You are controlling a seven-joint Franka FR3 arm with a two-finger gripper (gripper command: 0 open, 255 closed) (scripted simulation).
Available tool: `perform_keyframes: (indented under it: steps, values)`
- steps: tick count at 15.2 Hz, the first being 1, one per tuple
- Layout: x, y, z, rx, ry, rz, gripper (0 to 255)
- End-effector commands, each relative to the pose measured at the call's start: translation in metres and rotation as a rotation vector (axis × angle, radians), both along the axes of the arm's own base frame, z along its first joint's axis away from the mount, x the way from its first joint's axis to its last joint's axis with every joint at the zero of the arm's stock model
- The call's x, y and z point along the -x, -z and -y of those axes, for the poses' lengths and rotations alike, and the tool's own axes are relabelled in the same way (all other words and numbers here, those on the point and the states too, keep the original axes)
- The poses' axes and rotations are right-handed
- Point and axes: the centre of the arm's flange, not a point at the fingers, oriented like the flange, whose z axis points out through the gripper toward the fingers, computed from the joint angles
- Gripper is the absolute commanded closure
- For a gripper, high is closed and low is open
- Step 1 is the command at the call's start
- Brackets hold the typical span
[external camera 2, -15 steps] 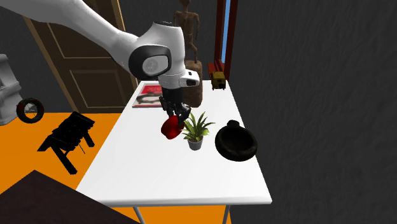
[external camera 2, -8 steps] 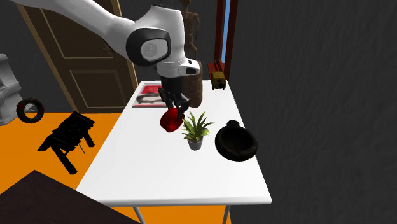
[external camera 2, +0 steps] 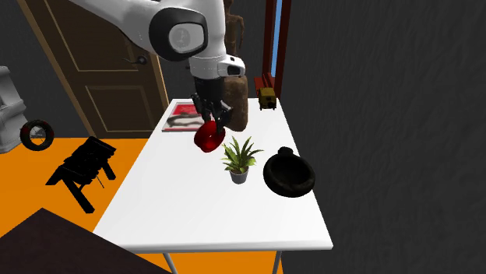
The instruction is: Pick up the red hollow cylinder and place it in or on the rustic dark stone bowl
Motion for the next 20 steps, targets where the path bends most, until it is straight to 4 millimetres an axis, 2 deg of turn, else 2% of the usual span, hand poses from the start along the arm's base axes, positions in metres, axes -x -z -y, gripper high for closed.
perform_keyframes:
  steps: [1, 5, 20]
  values:
    - [0.001, -0.012, -0.001, 0.0, 0.0, 0.0, 255]
    - [0.001, -0.029, -0.001, 0.0, 0.0, 0.0, 255]
    - [-0.054, -0.056, 0.188, 0.0, 0.0, 0.0, 255]
